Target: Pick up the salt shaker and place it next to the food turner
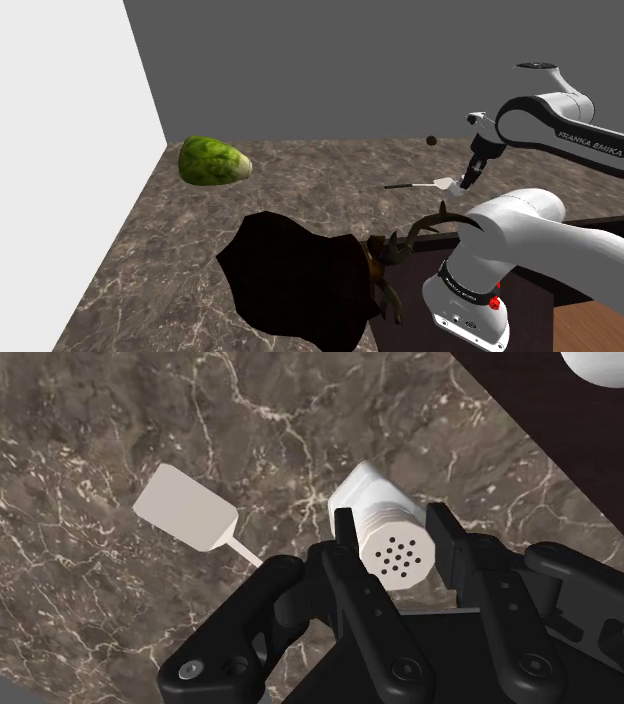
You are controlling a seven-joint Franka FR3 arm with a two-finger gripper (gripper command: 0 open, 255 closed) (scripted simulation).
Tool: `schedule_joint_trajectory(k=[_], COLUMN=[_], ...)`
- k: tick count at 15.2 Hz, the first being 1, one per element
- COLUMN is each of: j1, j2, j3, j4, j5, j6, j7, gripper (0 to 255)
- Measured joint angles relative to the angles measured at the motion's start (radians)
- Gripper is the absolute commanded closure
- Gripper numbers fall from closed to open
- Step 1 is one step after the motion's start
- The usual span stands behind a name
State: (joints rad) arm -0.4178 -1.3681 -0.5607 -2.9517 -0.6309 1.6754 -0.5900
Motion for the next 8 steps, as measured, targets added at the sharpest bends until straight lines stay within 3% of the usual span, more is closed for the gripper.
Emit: schedule_joint_trajectory(k=[6,8], j1=[-0.035,-0.010], j2=[0.001,-0.020], j3=[-0.059,-0.111], j4=[-0.069,-0.084], j5=[-0.061,-0.115], j6=[0.064,0.058], j7=[0.000,0.029], gripper=[255,255])
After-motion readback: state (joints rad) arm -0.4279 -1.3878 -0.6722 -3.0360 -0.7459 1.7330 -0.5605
